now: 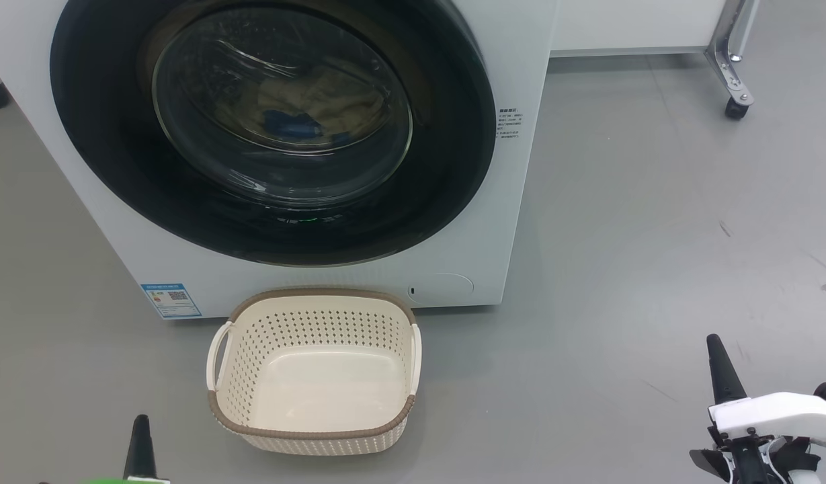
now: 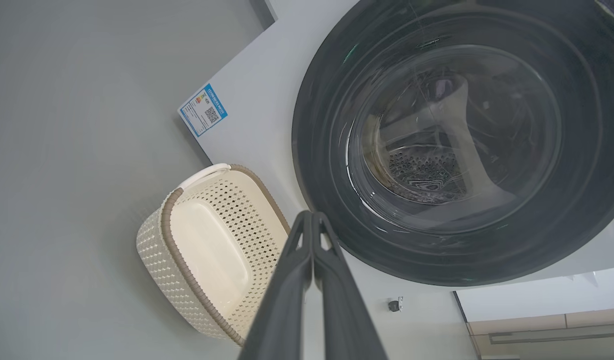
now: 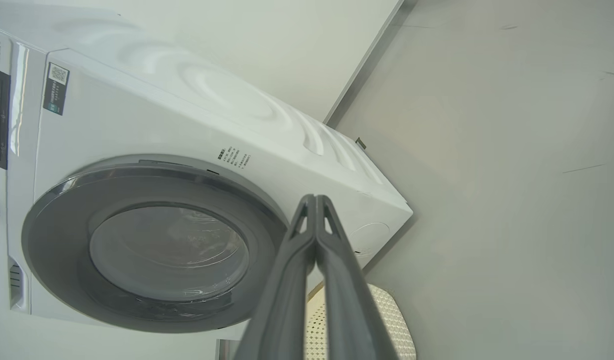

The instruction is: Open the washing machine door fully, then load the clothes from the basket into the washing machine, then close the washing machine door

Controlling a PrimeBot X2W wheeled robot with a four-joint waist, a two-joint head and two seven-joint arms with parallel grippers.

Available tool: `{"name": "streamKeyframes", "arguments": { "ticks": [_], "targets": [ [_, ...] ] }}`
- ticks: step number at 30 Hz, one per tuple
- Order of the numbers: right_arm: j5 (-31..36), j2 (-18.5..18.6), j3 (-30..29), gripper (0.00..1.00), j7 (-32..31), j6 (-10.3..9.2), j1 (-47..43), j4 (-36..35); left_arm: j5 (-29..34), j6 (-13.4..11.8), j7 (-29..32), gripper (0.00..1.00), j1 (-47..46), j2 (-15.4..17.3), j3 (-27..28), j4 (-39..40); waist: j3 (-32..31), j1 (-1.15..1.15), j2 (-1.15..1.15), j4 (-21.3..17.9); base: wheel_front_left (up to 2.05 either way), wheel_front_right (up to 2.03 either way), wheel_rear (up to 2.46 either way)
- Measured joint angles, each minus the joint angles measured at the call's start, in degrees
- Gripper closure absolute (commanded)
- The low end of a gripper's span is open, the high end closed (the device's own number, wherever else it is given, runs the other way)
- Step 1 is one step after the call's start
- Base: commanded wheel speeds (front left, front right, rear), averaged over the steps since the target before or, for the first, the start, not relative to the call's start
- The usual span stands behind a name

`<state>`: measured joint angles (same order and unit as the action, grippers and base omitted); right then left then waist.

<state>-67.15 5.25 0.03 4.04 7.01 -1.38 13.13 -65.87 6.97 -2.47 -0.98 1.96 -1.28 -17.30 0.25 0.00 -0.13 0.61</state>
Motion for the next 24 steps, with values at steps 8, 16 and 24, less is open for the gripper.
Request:
{"name": "streamKeyframes", "arguments": {
  "ticks": [8, 16, 24],
  "targets": [
    [-6.1, 0.0, -0.6, 1.00, -1.6, 0.00, 0.8, 0.4, -5.8, 0.0, 1.5, 1.00, -0.4, 0.2, 0.9, 0.3, 0.0, 0.00, 0.00, -0.1, 0.00, 0.00, 0.00],
    [-12.1, 0.0, -1.3, 1.00, -2.9, 0.00, 1.9, 0.8, -11.6, 0.0, 3.0, 1.00, -1.2, 0.4, 1.5, 0.6, 0.0, 0.00, 0.00, -0.3, 0.00, 0.00, 0.00],
    [-18.3, 0.0, -2.0, 1.00, -4.3, 0.00, 2.7, 1.3, -17.9, 0.0, 4.6, 1.00, -1.4, 0.5, 2.4, 0.9, 0.0, 0.00, 0.00, -0.4, 0.00, 0.00, 0.00]
  ]
}}
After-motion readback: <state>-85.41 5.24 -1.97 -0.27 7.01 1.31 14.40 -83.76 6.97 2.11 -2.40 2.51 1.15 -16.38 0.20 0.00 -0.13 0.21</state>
